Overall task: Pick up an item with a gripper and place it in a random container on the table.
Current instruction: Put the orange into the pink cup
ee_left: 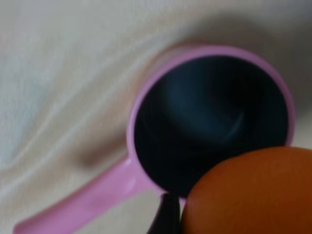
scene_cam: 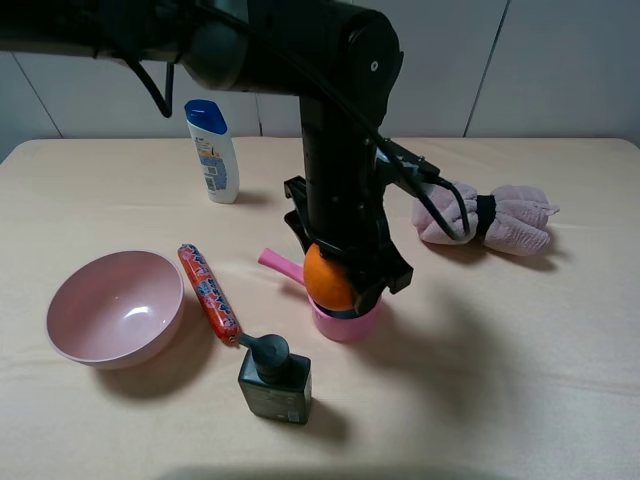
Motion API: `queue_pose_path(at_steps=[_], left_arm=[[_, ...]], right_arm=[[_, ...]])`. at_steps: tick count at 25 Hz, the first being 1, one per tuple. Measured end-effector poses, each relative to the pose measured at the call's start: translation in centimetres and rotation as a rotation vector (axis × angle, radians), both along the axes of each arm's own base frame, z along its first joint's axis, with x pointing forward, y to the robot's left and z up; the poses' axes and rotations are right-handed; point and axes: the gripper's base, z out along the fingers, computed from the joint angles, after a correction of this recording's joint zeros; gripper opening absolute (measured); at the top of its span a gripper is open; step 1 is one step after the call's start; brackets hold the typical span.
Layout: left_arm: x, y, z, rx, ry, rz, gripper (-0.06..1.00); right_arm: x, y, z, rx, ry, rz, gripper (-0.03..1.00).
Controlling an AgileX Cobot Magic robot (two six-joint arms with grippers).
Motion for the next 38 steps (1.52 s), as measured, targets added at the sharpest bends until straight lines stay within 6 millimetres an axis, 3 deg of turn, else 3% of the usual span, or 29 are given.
queue_pose_path(at_steps=[8,18,33,38], left_arm=[[0.6,-0.6,-0.3,-0.074,-0.062,0.035,0.72],[1.1,-0.5,-2.0,-0.041,-0.048,0.083,0.72],[1.3,-0.3,-2.4,-0.017,-0.062,0.076,0.73],[1.4,-0.3,-2.4,-0.015,-0.064,0.08,0.91]], right_arm=[[0.0,0.0,0.0,0.0,0.0,0.0,0.69],[0.0,0.0,0.0,0.0,0.0,0.0,0.69],[0.0,0.0,0.0,0.0,0.0,0.0,0.69],[0.0,0.0,0.0,0.0,0.0,0.0,0.69]])
